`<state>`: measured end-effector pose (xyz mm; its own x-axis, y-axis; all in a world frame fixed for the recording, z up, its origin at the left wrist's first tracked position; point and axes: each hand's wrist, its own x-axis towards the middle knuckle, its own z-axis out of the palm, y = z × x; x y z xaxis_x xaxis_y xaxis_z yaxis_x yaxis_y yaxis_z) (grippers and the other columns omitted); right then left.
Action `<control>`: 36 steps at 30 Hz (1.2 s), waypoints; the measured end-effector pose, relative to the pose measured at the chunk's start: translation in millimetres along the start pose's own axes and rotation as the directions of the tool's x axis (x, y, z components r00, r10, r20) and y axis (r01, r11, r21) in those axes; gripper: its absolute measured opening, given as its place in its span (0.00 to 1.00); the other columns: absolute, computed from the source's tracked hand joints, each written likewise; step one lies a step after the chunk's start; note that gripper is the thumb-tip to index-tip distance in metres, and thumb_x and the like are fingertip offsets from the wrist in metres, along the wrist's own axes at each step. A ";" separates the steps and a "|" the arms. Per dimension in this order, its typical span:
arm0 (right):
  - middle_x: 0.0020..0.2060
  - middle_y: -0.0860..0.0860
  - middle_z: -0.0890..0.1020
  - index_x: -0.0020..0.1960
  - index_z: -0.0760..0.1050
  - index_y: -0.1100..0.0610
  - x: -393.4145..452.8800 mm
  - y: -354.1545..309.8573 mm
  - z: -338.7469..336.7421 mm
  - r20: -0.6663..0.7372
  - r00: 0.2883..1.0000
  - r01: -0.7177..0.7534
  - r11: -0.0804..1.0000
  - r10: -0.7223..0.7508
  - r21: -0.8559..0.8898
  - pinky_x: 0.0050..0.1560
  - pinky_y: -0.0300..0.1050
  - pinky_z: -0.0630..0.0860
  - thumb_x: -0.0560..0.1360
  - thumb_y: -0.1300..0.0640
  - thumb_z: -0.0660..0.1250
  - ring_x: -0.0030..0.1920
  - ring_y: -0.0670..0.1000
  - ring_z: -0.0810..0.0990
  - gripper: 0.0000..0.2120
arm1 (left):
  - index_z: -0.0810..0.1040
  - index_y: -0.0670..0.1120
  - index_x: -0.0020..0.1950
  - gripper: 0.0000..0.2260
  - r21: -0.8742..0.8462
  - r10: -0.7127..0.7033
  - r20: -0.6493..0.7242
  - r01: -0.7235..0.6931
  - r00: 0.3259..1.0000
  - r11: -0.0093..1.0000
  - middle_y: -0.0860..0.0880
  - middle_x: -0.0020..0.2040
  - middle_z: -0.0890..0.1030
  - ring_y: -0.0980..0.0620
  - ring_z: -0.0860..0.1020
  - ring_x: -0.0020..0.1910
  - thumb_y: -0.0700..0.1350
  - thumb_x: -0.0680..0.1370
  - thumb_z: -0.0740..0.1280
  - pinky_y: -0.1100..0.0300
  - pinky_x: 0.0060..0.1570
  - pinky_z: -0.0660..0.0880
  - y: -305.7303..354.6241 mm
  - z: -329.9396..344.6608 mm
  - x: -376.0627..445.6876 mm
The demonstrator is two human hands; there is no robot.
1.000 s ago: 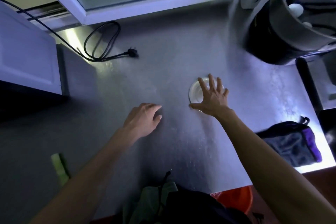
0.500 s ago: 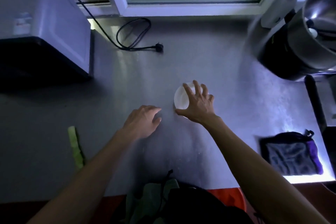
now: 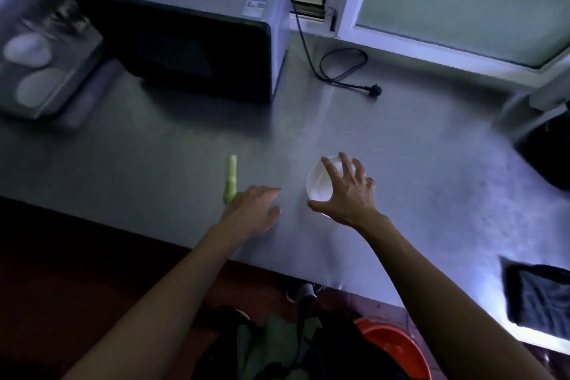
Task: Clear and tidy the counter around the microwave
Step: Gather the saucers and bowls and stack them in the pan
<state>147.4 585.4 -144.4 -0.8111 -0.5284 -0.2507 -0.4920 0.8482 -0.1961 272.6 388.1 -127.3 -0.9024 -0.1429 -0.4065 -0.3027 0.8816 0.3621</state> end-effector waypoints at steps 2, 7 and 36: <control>0.80 0.52 0.48 0.79 0.48 0.42 -8.6 -34.2 6.0 0.005 0.999 0.044 0.999 -0.044 -0.015 0.69 0.69 0.61 0.64 0.27 0.70 0.77 0.63 0.49 0.53 | 0.67 0.50 0.76 0.23 -0.046 -0.048 -0.031 0.047 0.998 0.998 0.50 0.74 0.70 0.47 0.69 0.71 0.53 0.81 0.61 0.49 0.68 0.67 -27.6 -4.6 -27.7; 0.79 0.52 0.49 0.79 0.49 0.43 -22.9 -117.3 17.7 -0.023 0.986 0.166 0.984 -0.168 -0.060 0.67 0.68 0.65 0.63 0.26 0.69 0.77 0.63 0.51 0.53 | 0.68 0.51 0.75 0.22 -0.093 -0.143 -0.101 0.134 0.985 0.987 0.49 0.73 0.71 0.45 0.69 0.71 0.52 0.81 0.61 0.48 0.67 0.68 -93.8 -16.1 -93.6; 0.80 0.52 0.48 0.80 0.49 0.43 52.5 -225.9 32.5 0.078 0.964 0.261 0.962 -0.255 -0.078 0.69 0.69 0.61 0.65 0.28 0.70 0.78 0.63 0.48 0.52 | 0.63 0.51 0.78 0.23 -0.168 -0.286 -0.142 0.262 0.948 0.950 0.50 0.76 0.67 0.48 0.64 0.74 0.53 0.83 0.58 0.49 0.72 0.62 -189.5 -32.1 -70.5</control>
<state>226.2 364.9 -144.1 -0.6313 -0.7285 -0.2659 -0.7099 0.6809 -0.1799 383.8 216.7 -140.4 -0.8122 -0.4516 -0.3693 -0.5753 0.7249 0.3789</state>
